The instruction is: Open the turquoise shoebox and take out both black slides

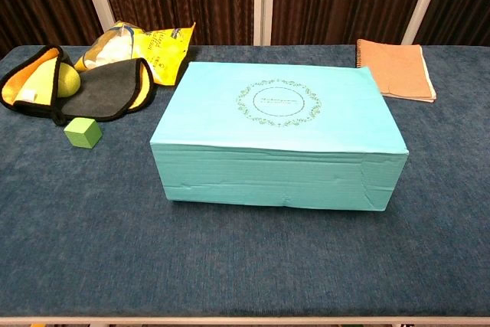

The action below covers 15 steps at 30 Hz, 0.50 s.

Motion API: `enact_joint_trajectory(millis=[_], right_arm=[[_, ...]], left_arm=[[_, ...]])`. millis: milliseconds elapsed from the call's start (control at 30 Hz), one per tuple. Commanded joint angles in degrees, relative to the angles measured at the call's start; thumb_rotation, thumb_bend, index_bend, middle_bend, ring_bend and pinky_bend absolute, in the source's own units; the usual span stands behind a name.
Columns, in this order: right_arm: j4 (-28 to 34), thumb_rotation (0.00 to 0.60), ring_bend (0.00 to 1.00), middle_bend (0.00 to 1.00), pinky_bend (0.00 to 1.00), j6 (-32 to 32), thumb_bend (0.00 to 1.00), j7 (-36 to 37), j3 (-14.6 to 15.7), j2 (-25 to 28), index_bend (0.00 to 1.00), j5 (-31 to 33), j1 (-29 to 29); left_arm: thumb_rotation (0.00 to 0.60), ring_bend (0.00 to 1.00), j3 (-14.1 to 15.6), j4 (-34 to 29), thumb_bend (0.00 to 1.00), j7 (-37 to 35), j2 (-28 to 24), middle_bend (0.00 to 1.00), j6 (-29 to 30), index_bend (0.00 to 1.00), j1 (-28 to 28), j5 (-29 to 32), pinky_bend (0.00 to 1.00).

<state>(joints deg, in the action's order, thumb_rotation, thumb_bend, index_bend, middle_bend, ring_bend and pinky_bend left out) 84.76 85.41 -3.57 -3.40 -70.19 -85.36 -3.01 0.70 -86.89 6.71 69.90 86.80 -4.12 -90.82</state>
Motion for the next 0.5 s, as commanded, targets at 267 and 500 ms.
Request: enact_joint_trajectory(millis=[267,500], right_arm=[[0.0,0.6,0.0,0.0,0.0,-0.2,0.1,-0.1,-0.1,-0.1,0.0,0.2,-0.1],[1.2,0.6,0.0,0.0,0.0,0.4,0.1,-3.0,-0.6,-1.6,0.0,-1.5,-1.3]], left_arm=[[0.6,0.08,0.0,0.1,0.0,-0.3,0.1,0.17,-0.1,0.16,0.0,0.1,0.29],[0.6,0.08,-0.3,0.0,0.0,-0.5,-0.3,0.17,-0.3,0.16,-0.5,0.0,0.29]])
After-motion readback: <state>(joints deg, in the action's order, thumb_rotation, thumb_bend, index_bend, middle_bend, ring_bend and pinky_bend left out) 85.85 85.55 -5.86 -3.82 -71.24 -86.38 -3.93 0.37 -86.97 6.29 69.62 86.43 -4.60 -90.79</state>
